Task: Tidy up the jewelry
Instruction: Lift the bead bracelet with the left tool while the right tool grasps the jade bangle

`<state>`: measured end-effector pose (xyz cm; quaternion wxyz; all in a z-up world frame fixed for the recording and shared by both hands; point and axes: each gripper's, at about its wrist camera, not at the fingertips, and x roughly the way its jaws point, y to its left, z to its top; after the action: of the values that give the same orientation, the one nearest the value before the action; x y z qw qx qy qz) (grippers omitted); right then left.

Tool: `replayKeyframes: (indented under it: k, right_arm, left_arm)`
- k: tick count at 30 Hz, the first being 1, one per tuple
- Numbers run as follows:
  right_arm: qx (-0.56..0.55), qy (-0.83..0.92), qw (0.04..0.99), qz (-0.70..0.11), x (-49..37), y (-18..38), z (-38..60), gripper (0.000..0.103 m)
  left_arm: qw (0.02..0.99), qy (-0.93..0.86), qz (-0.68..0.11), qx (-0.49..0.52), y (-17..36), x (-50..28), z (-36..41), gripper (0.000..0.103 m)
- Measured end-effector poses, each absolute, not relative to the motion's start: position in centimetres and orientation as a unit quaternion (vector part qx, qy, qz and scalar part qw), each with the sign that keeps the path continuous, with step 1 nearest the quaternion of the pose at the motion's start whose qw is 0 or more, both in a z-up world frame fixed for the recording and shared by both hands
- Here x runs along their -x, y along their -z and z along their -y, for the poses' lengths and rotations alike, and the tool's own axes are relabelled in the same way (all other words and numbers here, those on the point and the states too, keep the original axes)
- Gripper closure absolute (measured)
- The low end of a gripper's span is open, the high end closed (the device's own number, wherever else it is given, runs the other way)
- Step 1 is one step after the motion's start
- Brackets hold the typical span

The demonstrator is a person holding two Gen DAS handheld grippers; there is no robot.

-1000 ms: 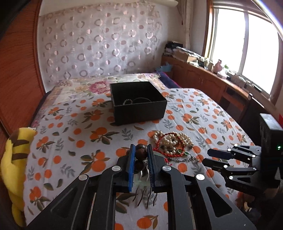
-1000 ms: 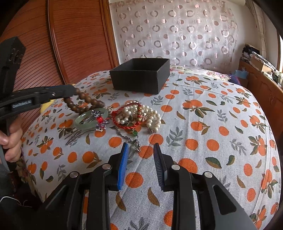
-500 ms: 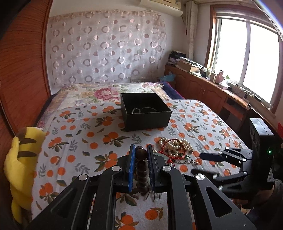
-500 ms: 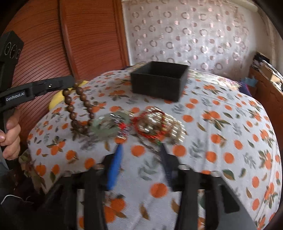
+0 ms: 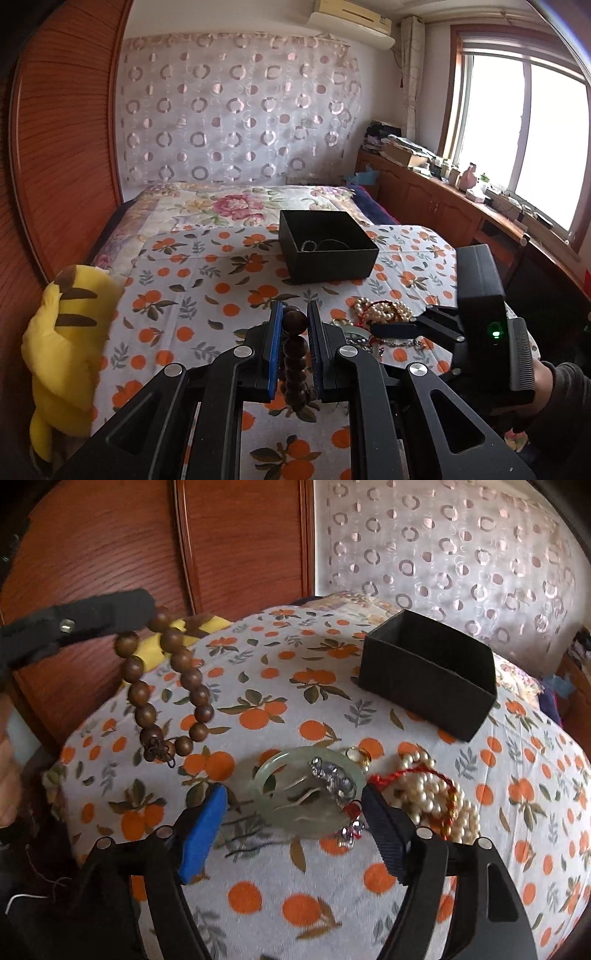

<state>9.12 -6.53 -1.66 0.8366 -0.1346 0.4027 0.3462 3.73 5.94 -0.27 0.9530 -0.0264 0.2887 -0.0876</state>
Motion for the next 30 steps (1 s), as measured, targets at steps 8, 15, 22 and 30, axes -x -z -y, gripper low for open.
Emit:
replayKeyframes:
  k: [8, 15, 22, 30]
  right_arm:
    - [0.156, -0.331, 0.831, -0.419, -10.5, 2.7, 5.4, 0.025]
    - [0.165, -0.326, 0.831, -0.419, -10.7, 3.4, 5.1, 0.029]
    - [0.146, -0.322, 0.846, -0.4, -10.5, 2.2, 6.5, 0.029]
    - [0.127, -0.313, 0.863, -0.376, -10.4, -0.2, 8.7, 0.029]
  left_arm:
    - [0.953, 0.084, -0.289, 0.032, 0.5, -3.6, -6.7, 0.091]
    - [0.953, 0.084, -0.289, 0.031, 0.6, -3.6, -6.8, 0.091]
    - [0.953, 0.084, -0.29, 0.031, 0.6, -3.6, -6.8, 0.091]
    - [0.952, 0.09, -0.291, 0.026, 0.5, -4.3, -6.4, 0.091]
